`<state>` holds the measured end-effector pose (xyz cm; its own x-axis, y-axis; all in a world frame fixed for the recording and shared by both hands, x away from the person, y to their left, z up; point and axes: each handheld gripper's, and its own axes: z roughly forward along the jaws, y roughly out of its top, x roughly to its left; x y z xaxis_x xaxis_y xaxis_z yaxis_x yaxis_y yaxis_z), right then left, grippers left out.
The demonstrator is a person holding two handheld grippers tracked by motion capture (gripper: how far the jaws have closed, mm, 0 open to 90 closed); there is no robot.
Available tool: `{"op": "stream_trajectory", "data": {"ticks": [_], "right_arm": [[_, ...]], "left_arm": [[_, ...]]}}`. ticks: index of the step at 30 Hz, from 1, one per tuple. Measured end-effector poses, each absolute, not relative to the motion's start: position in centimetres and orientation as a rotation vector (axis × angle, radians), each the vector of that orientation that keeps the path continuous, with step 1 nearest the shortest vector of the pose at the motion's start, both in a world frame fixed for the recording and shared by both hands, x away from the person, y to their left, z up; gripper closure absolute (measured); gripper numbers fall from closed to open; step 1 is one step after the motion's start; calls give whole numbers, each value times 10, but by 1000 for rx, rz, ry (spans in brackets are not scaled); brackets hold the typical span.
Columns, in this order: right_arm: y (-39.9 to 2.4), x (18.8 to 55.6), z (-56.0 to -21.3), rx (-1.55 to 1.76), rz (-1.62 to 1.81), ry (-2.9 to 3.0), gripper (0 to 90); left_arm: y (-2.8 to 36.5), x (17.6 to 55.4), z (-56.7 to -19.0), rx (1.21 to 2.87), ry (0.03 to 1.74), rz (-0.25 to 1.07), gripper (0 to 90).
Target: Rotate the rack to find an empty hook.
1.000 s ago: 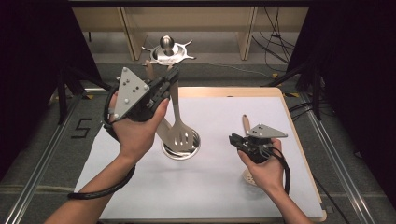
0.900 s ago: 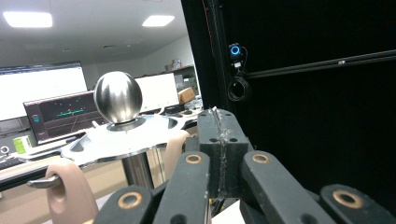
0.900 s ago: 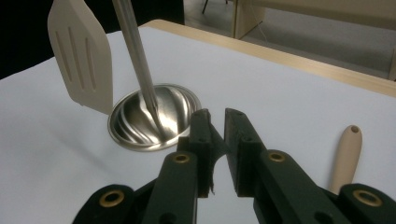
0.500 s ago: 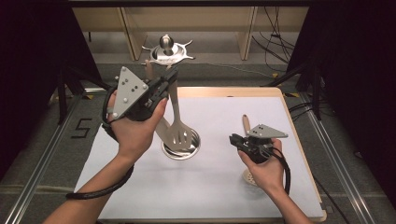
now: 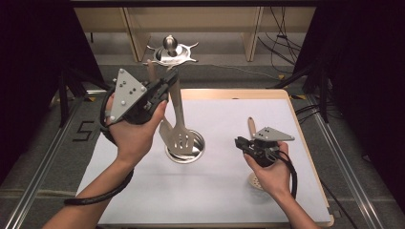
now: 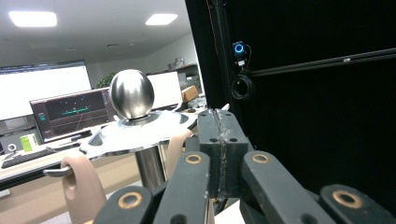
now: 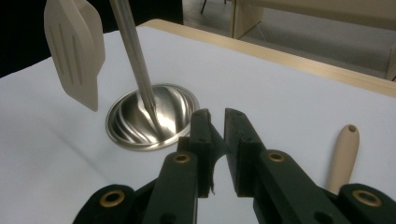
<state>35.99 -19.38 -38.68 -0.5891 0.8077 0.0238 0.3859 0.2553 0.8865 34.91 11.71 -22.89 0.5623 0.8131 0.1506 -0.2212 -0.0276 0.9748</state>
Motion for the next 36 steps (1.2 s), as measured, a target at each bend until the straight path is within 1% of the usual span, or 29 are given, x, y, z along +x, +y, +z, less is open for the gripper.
{"op": "stream_trajectory", "data": {"ticks": [5,8,14,15,19,25,31,36], "right_arm": [[-192,359,-387,1133,1317,2109,821],[-194,360,-386,1096,1285,2108,821],[-195,361,-386,1098,1284,2102,821],[-194,358,-385,1146,1291,2106,822],[-195,361,-387,1105,1285,2109,821],[-193,360,-387,1127,1293,2114,812],[-197,362,-386,1119,1269,2112,787],[-201,363,-385,1194,1269,2116,774]], "left_arm": [[120,349,-229,1357,569,905,896],[123,349,-229,1356,571,906,896],[127,348,-229,1353,577,907,896],[127,348,-229,1354,576,909,896],[129,348,-229,1354,577,909,896],[129,347,-229,1362,565,903,890],[136,336,-234,1362,536,876,822],[153,318,-253,1368,540,850,741]]}}
